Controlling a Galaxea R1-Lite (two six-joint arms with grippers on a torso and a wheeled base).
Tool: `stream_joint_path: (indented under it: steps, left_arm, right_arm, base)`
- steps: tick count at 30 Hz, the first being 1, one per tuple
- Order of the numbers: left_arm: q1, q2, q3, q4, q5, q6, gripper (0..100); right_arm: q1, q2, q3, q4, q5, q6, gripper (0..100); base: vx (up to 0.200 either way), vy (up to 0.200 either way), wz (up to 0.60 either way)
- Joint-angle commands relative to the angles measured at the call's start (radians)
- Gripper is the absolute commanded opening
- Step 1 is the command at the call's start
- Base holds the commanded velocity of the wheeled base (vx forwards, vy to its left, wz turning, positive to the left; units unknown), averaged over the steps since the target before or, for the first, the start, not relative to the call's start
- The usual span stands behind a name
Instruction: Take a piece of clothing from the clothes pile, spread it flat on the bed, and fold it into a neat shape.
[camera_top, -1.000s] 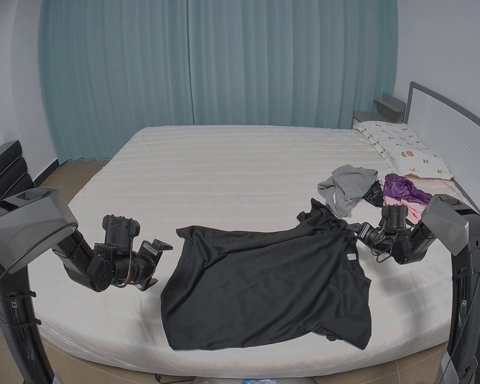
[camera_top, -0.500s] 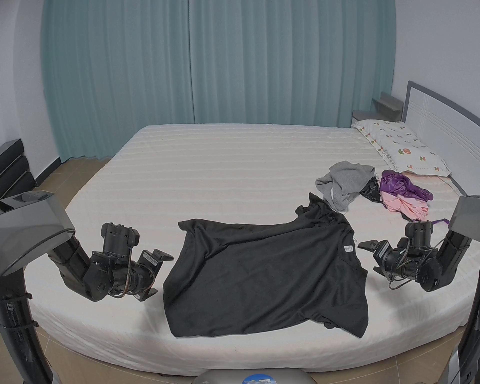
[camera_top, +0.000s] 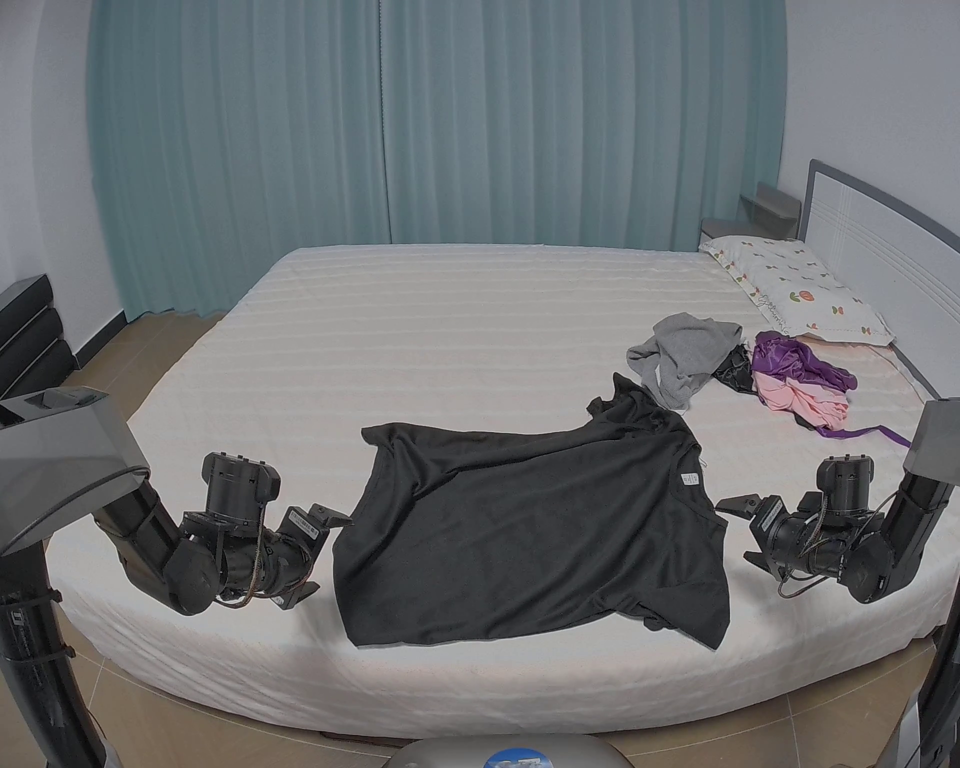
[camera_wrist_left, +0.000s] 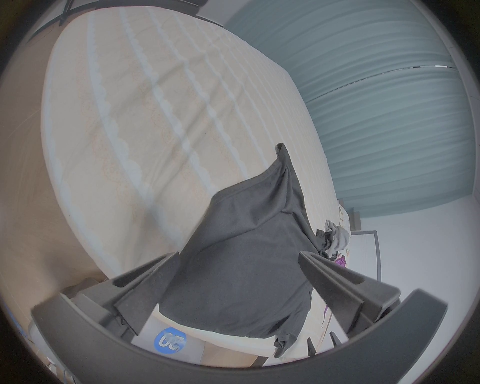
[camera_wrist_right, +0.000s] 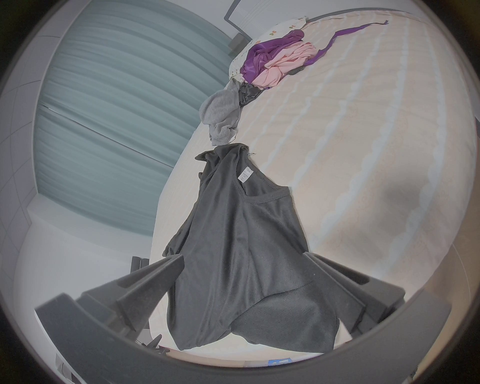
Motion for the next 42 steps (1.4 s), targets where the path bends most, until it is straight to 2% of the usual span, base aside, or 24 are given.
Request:
stream_joint_path:
  steps: [1, 7, 13, 16, 24, 29, 41, 42]
  left_arm:
    - [-0.009, 0.002, 0.002, 0.000, 0.000, -0.001, 100]
    - [-0.010, -0.003, 0.002, 0.001, 0.000, 0.001, 100]
    - [-0.009, -0.009, 0.017, 0.008, 0.017, 0.047, 100]
    - [-0.009, -0.012, 0.052, 0.004, 0.054, 0.133, 100]
    - [-0.016, 0.034, 0.079, 0.006, 0.152, 0.269, 100]
    - [-0.050, 0.100, 0.076, 0.000, 0.224, 0.297, 100]
    - [-0.076, 0.195, 0.002, -0.009, 0.286, 0.374, 100]
    - [-0.075, 0.195, 0.000, -0.009, 0.290, 0.375, 0]
  right_arm:
    - [-0.002, 0.016, 0.005, -0.006, 0.000, 0.001, 100]
    - [-0.005, 0.032, 0.030, -0.060, 0.000, -0.002, 100]
    - [0.001, 0.045, 0.053, -0.098, -0.003, -0.008, 100]
    - [0.004, 0.050, 0.059, -0.109, -0.003, -0.011, 100]
    - [0.001, 0.070, 0.057, -0.110, -0.005, -0.011, 100]
    - [0.001, 0.078, 0.059, -0.110, -0.005, -0.013, 100]
    - [0.009, 0.095, 0.079, -0.110, -0.005, -0.079, 100]
    - [0.013, 0.099, 0.085, -0.110, -0.005, -0.100, 100]
  base:
    - [0.000, -0.200, 0.00]
    - [0.000, -0.200, 0.00]
    - [0.000, 0.000, 0.00]
    - [0.000, 0.000, 0.00]
    - [0.000, 0.000, 0.00]
    - [0.000, 0.000, 0.00]
    - [0.000, 0.000, 0.00]
    - [0.000, 0.000, 0.00]
